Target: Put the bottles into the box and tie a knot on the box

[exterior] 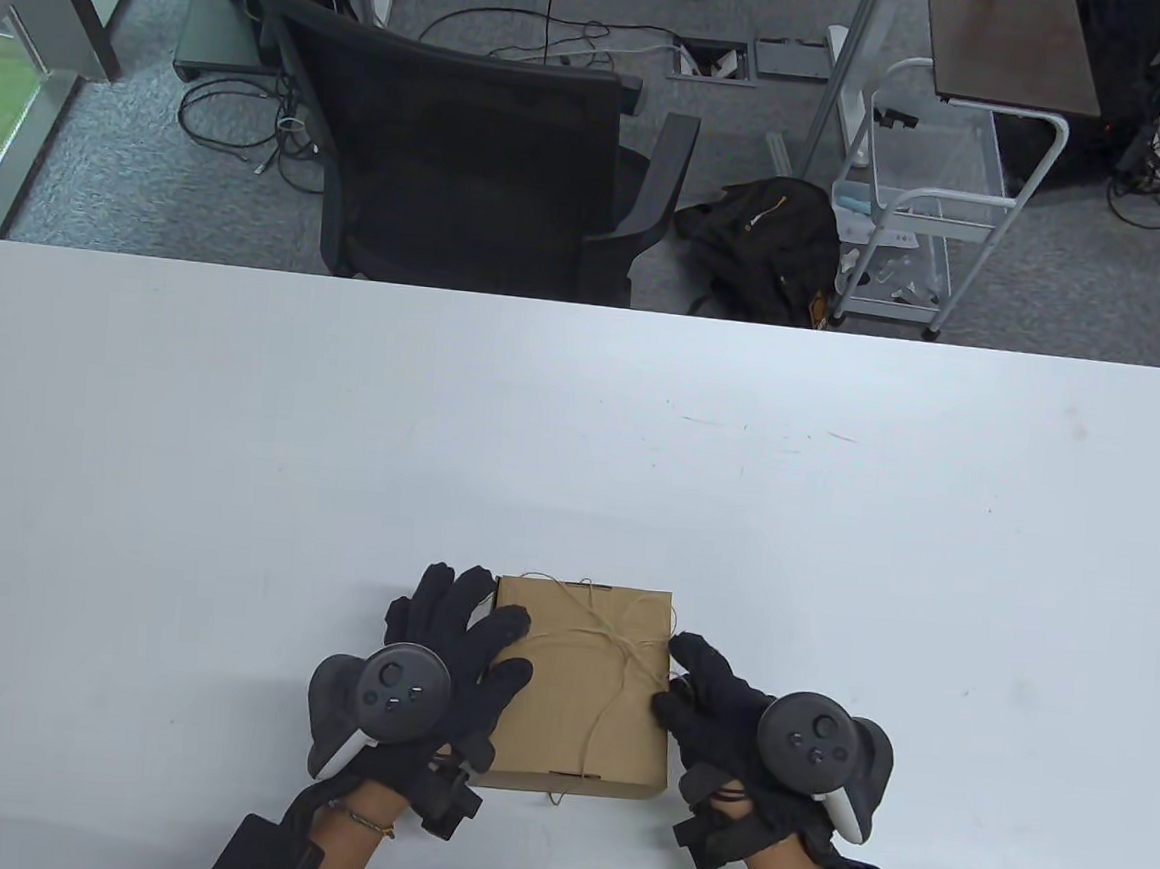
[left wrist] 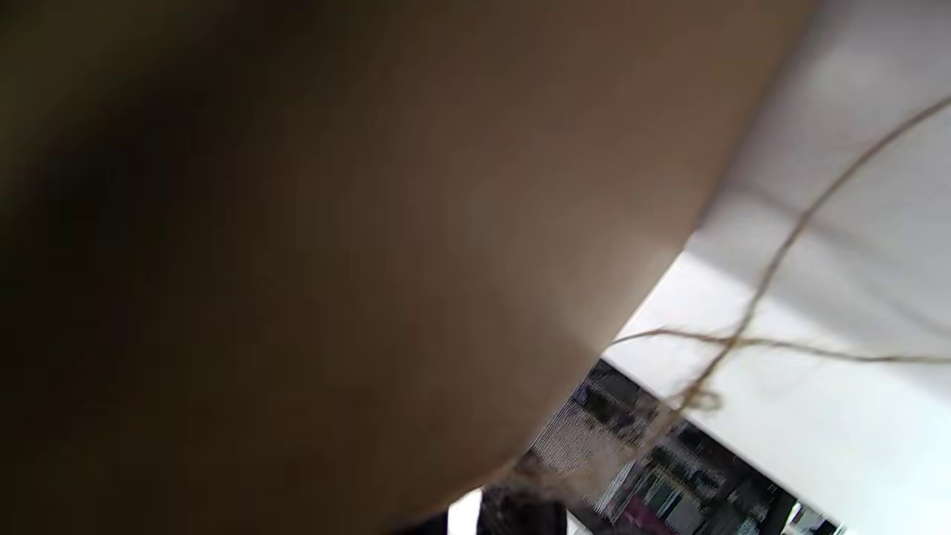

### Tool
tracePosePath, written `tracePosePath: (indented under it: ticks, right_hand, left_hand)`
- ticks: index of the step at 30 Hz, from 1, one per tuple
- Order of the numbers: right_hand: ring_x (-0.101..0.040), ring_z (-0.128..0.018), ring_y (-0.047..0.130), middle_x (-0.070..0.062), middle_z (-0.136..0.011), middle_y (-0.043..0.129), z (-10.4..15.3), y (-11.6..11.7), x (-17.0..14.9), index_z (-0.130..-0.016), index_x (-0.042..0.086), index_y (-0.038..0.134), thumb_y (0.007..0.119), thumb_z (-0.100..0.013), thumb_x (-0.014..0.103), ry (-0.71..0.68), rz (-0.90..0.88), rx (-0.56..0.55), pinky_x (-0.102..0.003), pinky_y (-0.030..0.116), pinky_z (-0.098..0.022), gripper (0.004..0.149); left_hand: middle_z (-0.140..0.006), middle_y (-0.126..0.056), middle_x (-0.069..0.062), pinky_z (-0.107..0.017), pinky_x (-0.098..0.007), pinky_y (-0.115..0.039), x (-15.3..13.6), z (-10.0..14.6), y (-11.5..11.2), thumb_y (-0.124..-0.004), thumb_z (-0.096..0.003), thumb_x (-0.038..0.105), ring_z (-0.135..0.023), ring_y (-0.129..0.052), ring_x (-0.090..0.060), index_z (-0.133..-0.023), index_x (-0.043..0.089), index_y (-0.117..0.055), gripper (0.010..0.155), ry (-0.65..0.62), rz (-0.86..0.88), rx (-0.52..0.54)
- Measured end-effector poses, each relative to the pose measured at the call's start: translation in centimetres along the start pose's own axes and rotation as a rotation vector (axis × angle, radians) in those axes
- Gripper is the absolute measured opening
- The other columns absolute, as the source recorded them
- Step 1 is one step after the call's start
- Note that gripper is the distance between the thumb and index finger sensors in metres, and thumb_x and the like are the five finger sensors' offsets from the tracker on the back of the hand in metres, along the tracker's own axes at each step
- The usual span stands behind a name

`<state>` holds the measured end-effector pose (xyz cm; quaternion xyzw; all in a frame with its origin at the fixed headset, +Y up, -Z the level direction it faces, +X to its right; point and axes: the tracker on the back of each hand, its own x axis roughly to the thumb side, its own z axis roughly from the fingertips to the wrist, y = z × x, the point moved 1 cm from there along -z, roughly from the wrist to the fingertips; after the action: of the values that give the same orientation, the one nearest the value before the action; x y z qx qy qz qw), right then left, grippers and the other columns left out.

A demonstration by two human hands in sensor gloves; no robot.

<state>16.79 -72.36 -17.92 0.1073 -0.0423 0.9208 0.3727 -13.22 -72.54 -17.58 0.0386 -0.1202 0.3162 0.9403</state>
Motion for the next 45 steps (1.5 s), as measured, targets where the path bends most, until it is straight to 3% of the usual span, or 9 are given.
tracePosePath:
  ticks: [4, 15, 20, 25, 29, 33, 37, 41, 45]
  right_hand:
    - [-0.031, -0.043, 0.103, -0.015, -0.059, 0.101, 0.2, -0.4, 0.1, -0.089, 0.002, 0.082, 0.092, -0.040, 0.021, -0.020, -0.044, 0.018, -0.051, 0.088, -0.036, 0.054]
    - [-0.035, -0.059, 0.091, -0.014, -0.071, 0.091, 0.1, -3.5, -2.7, -0.077, 0.014, 0.093, 0.076, -0.043, 0.017, -0.028, -0.491, -0.054, -0.061, 0.074, -0.053, 0.038]
    - [-0.041, -0.063, 0.082, -0.018, -0.073, 0.086, -0.2, -3.3, -3.7, -0.080, 0.005, 0.088, 0.076, -0.048, 0.029, -0.062, -0.923, 0.105, -0.067, 0.063, -0.058, 0.042]
    - [-0.041, -0.057, 0.086, -0.018, -0.066, 0.090, 0.4, -4.5, -5.8, -0.070, 0.005, 0.093, 0.079, -0.050, 0.036, 0.193, -0.372, -0.103, -0.067, 0.066, -0.053, 0.040]
    - [-0.048, -0.068, 0.079, -0.025, -0.080, 0.083, 0.1, -4.2, -5.4, -0.047, 0.001, 0.099, 0.086, -0.048, 0.041, 0.328, 0.154, -0.006, -0.070, 0.057, -0.058, 0.042]
    - [-0.056, -0.085, 0.057, -0.032, -0.102, 0.052, -0.1, -3.4, -3.2, -0.097, 0.000, 0.066, 0.092, -0.042, 0.027, 0.243, 0.358, -0.039, -0.073, 0.046, -0.063, 0.067]
    - [-0.061, -0.092, 0.042, -0.032, -0.110, 0.040, -0.5, -0.9, -1.9, -0.103, 0.009, 0.066, 0.079, -0.044, 0.015, -0.059, -0.039, 0.028, -0.074, 0.042, -0.064, 0.061]
    - [-0.061, -0.094, 0.031, -0.031, -0.112, 0.031, -0.7, 1.7, -0.9, -0.107, 0.009, 0.062, 0.081, -0.049, 0.037, -0.141, -0.212, 0.156, -0.074, 0.037, -0.065, 0.067]
    - [-0.058, -0.096, 0.028, -0.026, -0.113, 0.027, -0.7, 2.8, -0.3, -0.108, 0.010, 0.058, 0.080, -0.049, 0.043, -0.194, -0.052, 0.176, -0.073, 0.037, -0.065, 0.071]
  left_hand:
    - [-0.118, -0.065, -0.017, -0.068, -0.083, -0.037, 0.5, 0.3, 0.2, -0.083, -0.0507, 0.034, -0.110, -0.052, -0.056, -0.093, 0.017, -0.084, 0.045, -0.076, -0.076, 0.005]
    - [-0.119, -0.060, -0.020, -0.068, -0.084, -0.035, -10.6, 2.5, 6.9, -0.077, -0.0553, 0.038, -0.111, -0.048, -0.057, -0.096, 0.021, -0.079, 0.044, 0.090, 1.053, 0.218]
    - [-0.113, -0.073, -0.021, -0.066, -0.085, -0.037, -11.0, 1.9, 7.7, -0.079, -0.0533, 0.044, -0.107, -0.058, -0.059, -0.085, 0.014, -0.091, 0.045, 0.091, 0.700, 0.073]
    - [-0.112, -0.076, -0.026, -0.065, -0.086, -0.034, -8.9, 0.7, 5.5, -0.087, -0.0505, 0.046, -0.106, -0.060, -0.062, -0.079, 0.010, -0.097, 0.047, 0.208, 0.053, -0.195]
    - [-0.122, -0.062, -0.026, -0.067, -0.084, -0.035, -6.8, 0.3, 3.7, -0.092, -0.0471, 0.046, -0.109, -0.054, -0.062, -0.103, 0.015, -0.080, 0.065, 0.246, -0.449, -0.275]
    - [-0.127, -0.043, -0.028, -0.070, -0.082, -0.035, -5.2, 0.3, 4.5, -0.093, -0.0469, 0.039, -0.111, -0.047, -0.062, -0.120, 0.013, -0.047, 0.090, 0.246, -0.308, -0.129]
    - [-0.129, -0.040, -0.025, -0.070, -0.081, -0.033, -3.4, -0.3, 5.1, -0.091, -0.0478, 0.031, -0.112, -0.042, -0.062, -0.120, 0.019, -0.050, 0.084, 0.117, 0.019, -0.067]
    - [-0.129, -0.041, -0.028, -0.070, -0.082, -0.033, -1.8, -1.6, 3.9, -0.086, -0.0519, 0.039, -0.112, -0.040, -0.063, -0.115, 0.011, -0.065, 0.072, 0.109, 0.104, -0.208]
    - [-0.117, -0.070, -0.023, -0.070, -0.080, -0.041, -0.3, -3.2, 3.3, -0.085, -0.0496, 0.057, -0.109, -0.053, -0.061, -0.079, 0.010, -0.095, 0.056, 0.125, -0.051, -0.112]
